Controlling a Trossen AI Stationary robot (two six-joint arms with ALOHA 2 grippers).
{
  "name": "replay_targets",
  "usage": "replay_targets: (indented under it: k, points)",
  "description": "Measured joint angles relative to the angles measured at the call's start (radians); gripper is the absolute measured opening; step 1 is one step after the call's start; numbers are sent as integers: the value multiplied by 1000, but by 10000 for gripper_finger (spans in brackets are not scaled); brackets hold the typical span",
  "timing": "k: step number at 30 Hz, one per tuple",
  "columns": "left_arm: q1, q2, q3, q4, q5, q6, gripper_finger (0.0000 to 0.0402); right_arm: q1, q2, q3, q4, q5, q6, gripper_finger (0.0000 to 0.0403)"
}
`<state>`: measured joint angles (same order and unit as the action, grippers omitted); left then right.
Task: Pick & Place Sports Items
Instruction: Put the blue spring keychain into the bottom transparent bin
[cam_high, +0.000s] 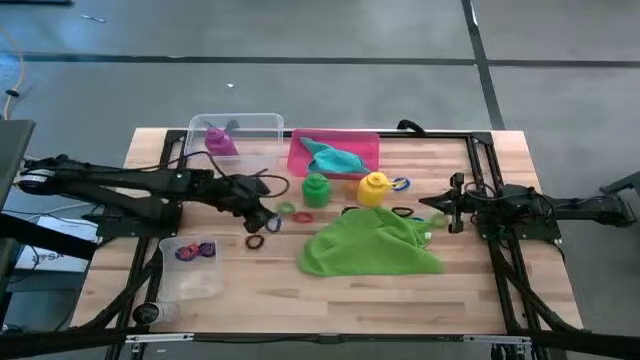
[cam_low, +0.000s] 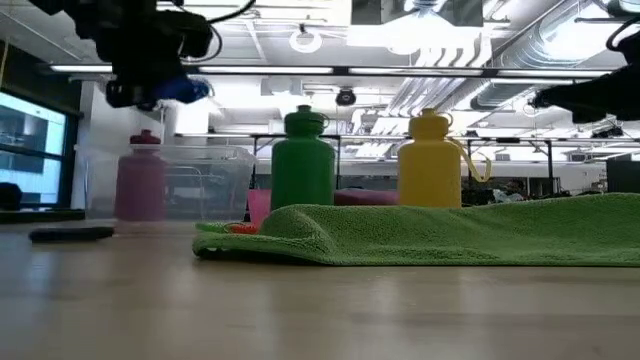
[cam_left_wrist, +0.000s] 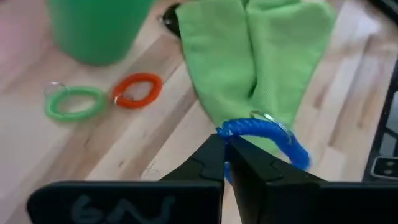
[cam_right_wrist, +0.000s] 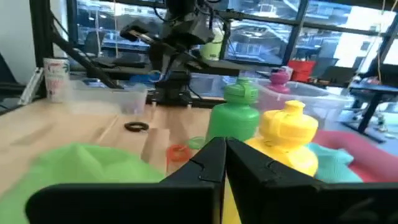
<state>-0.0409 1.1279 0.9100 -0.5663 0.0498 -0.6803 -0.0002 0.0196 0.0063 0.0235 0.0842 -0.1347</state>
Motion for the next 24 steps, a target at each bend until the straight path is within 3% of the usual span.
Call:
replay_targets:
  k: [11, 20, 24]
  points:
    - [-17, 58, 0, 35, 79, -21, 0, 0, 0, 0, 1, -7, -1, 0]
    - [-17, -25, 0, -15, 160, -31, 0, 0, 0, 0, 2, -8, 11, 0]
    - [-19, -90, 0, -88, 203, -45, 0, 0, 0, 0, 2, -10, 137, 0]
